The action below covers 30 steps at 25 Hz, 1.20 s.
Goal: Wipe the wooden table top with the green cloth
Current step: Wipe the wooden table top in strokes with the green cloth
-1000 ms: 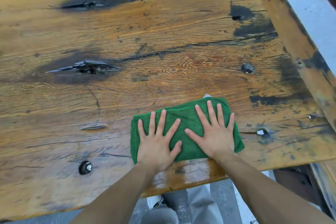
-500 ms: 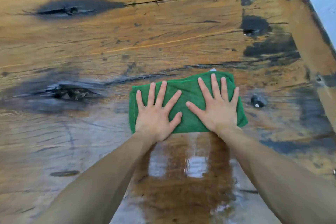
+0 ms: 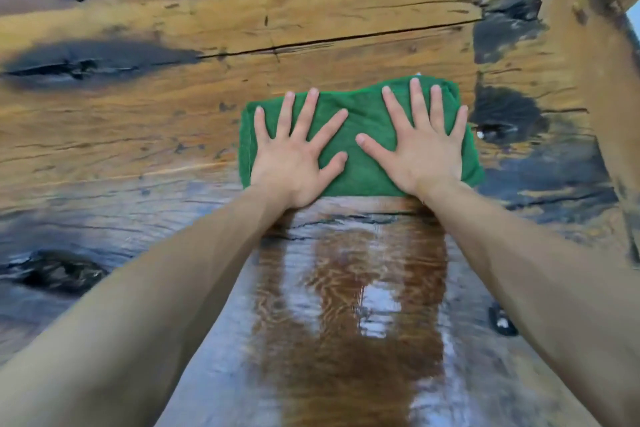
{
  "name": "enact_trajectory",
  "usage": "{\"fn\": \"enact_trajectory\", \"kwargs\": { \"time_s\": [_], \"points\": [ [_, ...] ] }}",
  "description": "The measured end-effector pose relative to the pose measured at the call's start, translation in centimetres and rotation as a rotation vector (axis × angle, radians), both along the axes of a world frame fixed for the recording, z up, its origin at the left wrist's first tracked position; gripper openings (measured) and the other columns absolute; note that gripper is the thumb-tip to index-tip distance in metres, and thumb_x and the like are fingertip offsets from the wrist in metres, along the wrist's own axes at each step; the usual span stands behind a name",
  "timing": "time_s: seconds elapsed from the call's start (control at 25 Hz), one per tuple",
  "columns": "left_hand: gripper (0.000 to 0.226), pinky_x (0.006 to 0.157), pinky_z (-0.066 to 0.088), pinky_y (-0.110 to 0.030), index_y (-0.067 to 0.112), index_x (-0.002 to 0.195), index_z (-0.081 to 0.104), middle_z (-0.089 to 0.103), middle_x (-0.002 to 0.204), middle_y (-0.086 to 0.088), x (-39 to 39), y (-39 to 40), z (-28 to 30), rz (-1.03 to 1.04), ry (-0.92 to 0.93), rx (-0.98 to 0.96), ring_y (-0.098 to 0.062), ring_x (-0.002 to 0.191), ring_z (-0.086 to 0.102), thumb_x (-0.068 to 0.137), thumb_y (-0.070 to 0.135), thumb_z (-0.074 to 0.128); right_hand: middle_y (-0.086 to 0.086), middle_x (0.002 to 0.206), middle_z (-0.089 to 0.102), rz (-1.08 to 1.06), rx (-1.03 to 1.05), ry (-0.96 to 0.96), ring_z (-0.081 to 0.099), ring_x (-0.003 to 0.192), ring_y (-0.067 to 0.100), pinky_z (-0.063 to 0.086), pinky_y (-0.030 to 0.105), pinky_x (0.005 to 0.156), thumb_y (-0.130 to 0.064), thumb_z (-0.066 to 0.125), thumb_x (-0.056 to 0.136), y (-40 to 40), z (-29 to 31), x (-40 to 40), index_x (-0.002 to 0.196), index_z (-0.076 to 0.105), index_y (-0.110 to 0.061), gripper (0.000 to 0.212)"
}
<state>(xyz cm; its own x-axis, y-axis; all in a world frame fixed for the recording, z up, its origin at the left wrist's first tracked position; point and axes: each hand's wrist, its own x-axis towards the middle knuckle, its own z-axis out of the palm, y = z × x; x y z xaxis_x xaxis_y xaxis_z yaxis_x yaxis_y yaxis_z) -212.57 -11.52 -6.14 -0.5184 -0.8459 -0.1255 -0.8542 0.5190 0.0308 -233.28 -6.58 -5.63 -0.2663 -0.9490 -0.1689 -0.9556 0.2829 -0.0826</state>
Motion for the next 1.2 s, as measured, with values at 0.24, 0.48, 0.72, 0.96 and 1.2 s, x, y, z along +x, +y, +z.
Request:
{"fn": "enact_trajectory", "kwargs": {
  "time_s": [0.24,0.48,0.72,0.96,1.2],
  "points": [
    [0.068,0.116,-0.004,-0.07,0.054,0.155,-0.002,-0.014,0.169,0.002,-5.6,-9.9,0.0,0.057,0.009,-0.015,-0.031,0.155,-0.013,0.09,0.073,0.006,-0.003,0.168,-0.011,0.023,-0.021,-0.017,-0.013,0.153,0.025,-0.008,0.064,0.118,-0.094,0.009,0.077,-10.6,0.0,-5.7,0.155,-0.002,-0.048,0.091],
    [0.064,0.116,-0.005,-0.071,0.055,0.154,-0.002,-0.012,0.17,0.003,-9.6,-17.4,0.6,0.072,0.006,0.003,-0.031,0.155,-0.012,0.093,0.073,0.01,-0.004,0.168,-0.008,0.024,-0.032,-0.025,-0.012,0.153,0.025,-0.009,0.063,0.118,-0.094,0.009,0.076,-18.0,0.1,-9.5,0.156,0.0,-0.048,0.092],
    [0.063,0.117,-0.005,-0.07,0.056,0.154,-0.003,-0.011,0.17,0.003,-12.2,-21.8,0.9,0.095,0.019,0.023,-0.029,0.155,-0.012,0.094,0.073,0.01,-0.001,0.169,0.0,0.027,-0.052,-0.022,-0.007,0.154,0.026,-0.007,0.063,0.118,-0.093,0.009,0.076,-22.7,0.2,-12.0,0.156,0.007,-0.046,0.093],
    [0.065,0.115,-0.008,-0.073,0.053,0.155,-0.001,-0.01,0.17,0.002,-12.5,-20.4,0.6,0.153,0.019,-0.02,-0.031,0.154,-0.014,0.094,0.073,0.008,-0.001,0.169,0.0,0.039,-0.092,0.022,-0.006,0.154,0.027,-0.005,0.063,0.119,-0.088,0.009,0.081,-21.7,-0.1,-12.1,0.157,0.005,-0.045,0.087],
    [0.068,0.114,-0.009,-0.073,0.05,0.156,-0.003,-0.013,0.169,0.0,-11.6,-13.1,0.3,0.118,0.031,-0.009,-0.032,0.154,-0.015,0.093,0.073,0.007,-0.002,0.168,-0.006,0.067,-0.065,0.002,-0.009,0.154,0.025,-0.005,0.062,0.119,-0.089,0.007,0.08,-14.9,0.0,-11.6,0.157,0.001,-0.044,0.089]
  ]
}}
